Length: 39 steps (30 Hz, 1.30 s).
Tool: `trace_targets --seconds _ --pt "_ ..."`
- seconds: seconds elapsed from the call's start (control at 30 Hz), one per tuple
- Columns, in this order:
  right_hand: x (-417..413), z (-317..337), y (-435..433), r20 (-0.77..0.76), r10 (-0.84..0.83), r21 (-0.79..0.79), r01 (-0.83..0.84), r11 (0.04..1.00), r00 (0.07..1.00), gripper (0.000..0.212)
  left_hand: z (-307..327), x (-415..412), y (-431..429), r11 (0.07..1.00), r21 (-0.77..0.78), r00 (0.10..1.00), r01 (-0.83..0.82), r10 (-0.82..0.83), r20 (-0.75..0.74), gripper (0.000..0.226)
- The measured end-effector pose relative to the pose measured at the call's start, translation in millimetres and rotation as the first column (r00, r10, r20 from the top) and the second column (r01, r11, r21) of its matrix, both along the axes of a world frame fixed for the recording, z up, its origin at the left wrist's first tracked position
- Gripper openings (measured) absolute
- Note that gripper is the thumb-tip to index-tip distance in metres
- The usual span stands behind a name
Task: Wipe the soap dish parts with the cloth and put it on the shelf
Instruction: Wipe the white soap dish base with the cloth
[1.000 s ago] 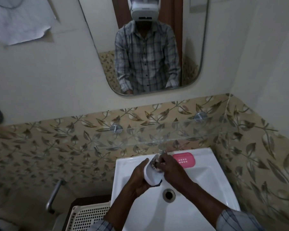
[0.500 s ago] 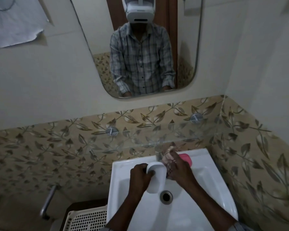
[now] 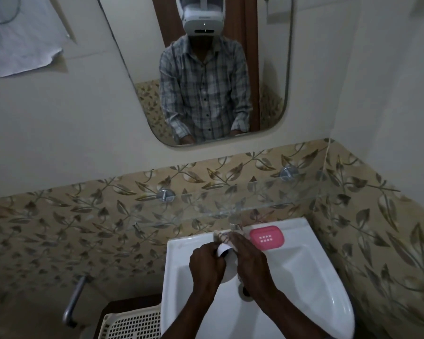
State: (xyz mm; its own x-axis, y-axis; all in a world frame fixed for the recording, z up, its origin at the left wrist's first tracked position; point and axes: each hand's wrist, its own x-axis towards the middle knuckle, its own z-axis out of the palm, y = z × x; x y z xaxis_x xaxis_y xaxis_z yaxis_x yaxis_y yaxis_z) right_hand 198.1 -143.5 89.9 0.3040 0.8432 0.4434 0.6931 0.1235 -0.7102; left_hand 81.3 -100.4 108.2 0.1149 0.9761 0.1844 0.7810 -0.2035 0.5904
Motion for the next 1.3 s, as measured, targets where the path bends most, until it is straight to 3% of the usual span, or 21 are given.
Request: trace_targets --seconds 0.07,0.13,0.2,0.23,0.27,0.37,0.43,0.53,0.6,0.7,0.8,0.9,1.0,1.1,1.2,1.27,1.3 --pt "-3 -3 -1 -0.289 -0.149 -0.214 0.088 0.973 0.946 0.033 -2 0 -9 0.998 0.023 0.992 -0.053 0.05 0.115 0.01" --pt "-6 -5 -4 -0.336 -0.232 -0.35 0.108 0.93 0.913 0.025 -4 1 -14 0.992 -0.013 0.962 -0.128 0.128 0.239 0.021" --pt "-6 -10 -6 -0.314 -0.241 -0.385 0.109 0.916 0.918 0.024 -7 2 -14 0.985 -0.091 0.932 -0.148 0.17 0.321 0.031" --pt "-4 -10 -6 -0.276 -0.233 -0.39 0.114 0.914 0.933 0.025 -6 3 -16 0.983 -0.111 0.929 -0.144 0.173 0.327 0.026" --pt "-1 -10 -5 -0.195 -0.23 -0.386 0.141 0.912 0.953 0.025 -3 3 -16 0.982 -0.131 0.937 -0.135 0.17 0.304 0.013" --pt "7 -3 -1 -0.043 -0.187 -0.301 0.166 0.939 0.981 0.027 6 2 -5 0.987 -0.158 0.997 -0.033 0.044 0.067 0.045" --pt "7 -1 1 0.04 -0.121 -0.303 0.127 0.944 0.992 0.032 14 5 3 0.982 -0.181 0.995 0.055 -0.07 -0.073 0.029" --pt "-3 -3 2 0.174 -0.057 -0.222 0.096 0.97 0.983 0.043 16 9 7 0.984 -0.157 0.99 0.08 -0.098 -0.106 0.014" --pt "-7 -12 3 0.206 -0.031 -0.125 0.058 0.99 0.978 0.041 10 6 7 0.989 -0.128 0.992 0.068 -0.081 -0.102 0.012" --pt "4 -13 -4 0.083 -0.048 -0.182 0.063 0.981 0.995 0.02 0 -2 7 0.995 -0.051 0.992 0.081 -0.086 -0.097 0.009" --pt "-2 -21 -6 -0.03 -0.001 -0.265 -0.007 0.964 1.0 0.035 -4 -3 5 0.995 -0.064 0.99 0.076 -0.083 -0.115 0.009" --pt "-20 -24 -4 0.106 0.136 -0.238 -0.107 0.965 0.985 0.051 -8 -4 3 0.99 -0.111 0.984 0.087 -0.103 -0.148 0.013" --pt "-11 -24 -1 0.097 0.069 -0.222 -0.046 0.974 0.993 0.05 -9 -11 -4 0.998 -0.016 0.997 0.054 -0.055 -0.048 0.016" --pt "3 -23 4 0.096 -0.093 -0.296 0.117 0.948 0.991 0.032 -13 -10 -15 0.998 0.061 0.988 0.012 -0.021 0.152 0.016" --pt "4 -10 11 -0.148 -0.186 -0.37 0.12 0.921 0.971 0.041 -19 -10 -25 0.998 -0.015 0.931 -0.06 0.061 0.36 0.009" --pt "8 -4 10 -0.109 -0.189 -0.381 0.135 0.915 0.976 0.033 -15 -8 -25 0.997 -0.051 0.927 -0.052 0.067 0.369 0.017" --pt "7 -1 10 -0.11 -0.131 -0.376 0.081 0.923 0.985 0.028 -14 -6 -22 0.998 -0.01 0.959 -0.056 0.057 0.278 0.032"
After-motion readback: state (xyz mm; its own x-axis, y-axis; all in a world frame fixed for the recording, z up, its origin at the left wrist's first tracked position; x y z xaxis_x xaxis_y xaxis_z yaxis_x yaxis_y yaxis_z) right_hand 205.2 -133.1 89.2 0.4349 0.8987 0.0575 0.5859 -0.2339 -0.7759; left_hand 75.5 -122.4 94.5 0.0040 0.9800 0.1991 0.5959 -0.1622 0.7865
